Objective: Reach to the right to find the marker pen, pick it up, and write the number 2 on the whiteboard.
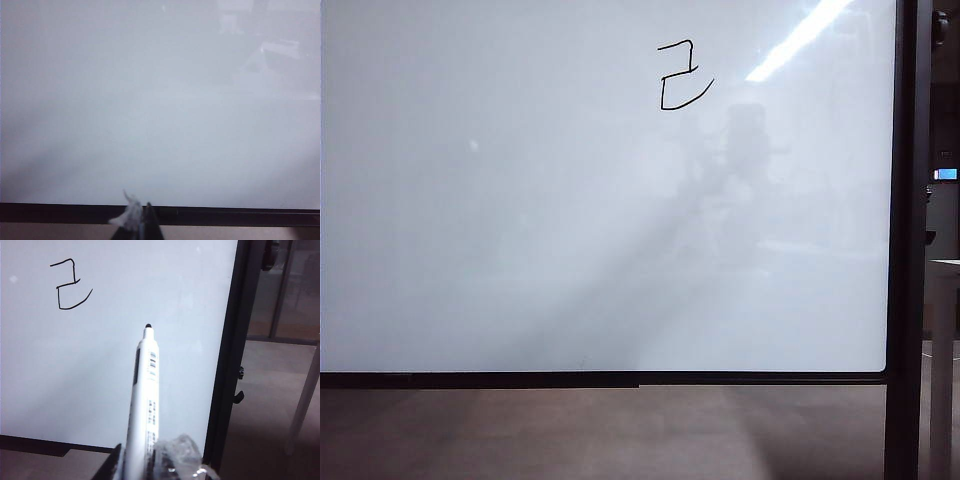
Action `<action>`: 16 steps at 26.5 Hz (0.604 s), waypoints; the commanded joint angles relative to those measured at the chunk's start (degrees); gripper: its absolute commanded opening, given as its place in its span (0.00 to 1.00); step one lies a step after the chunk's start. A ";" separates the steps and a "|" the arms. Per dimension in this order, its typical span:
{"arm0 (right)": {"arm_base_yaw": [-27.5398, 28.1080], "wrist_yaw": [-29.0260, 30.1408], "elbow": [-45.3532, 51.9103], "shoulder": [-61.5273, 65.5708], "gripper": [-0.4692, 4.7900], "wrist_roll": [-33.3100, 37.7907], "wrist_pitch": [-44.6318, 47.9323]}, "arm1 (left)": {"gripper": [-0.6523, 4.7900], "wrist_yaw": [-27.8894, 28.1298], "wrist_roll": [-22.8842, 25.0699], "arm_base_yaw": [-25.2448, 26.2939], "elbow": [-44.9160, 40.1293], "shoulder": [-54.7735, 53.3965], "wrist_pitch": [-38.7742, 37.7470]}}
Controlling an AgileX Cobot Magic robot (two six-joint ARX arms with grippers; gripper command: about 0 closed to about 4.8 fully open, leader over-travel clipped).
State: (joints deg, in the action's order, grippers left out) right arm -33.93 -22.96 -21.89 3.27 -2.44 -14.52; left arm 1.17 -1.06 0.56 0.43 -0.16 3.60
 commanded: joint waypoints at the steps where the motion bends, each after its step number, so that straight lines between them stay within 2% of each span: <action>1: -0.02 -0.04 -0.24 0.02 0.19 0.04 0.61 | 0.12 0.11 0.24 -0.09 0.09 -0.09 0.26; 14: 0.07 -0.11 0.28 0.00 0.19 -0.02 0.87 | 0.12 0.13 0.24 -0.09 0.09 -0.09 0.24; 16: 0.70 -1.55 1.42 0.00 0.19 0.00 1.64 | 0.12 0.13 0.24 -0.09 0.09 -0.09 0.26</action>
State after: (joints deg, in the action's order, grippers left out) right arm -33.78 -23.22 -21.12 3.25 -2.44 -13.87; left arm 1.15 -1.06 0.56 0.43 -0.16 3.60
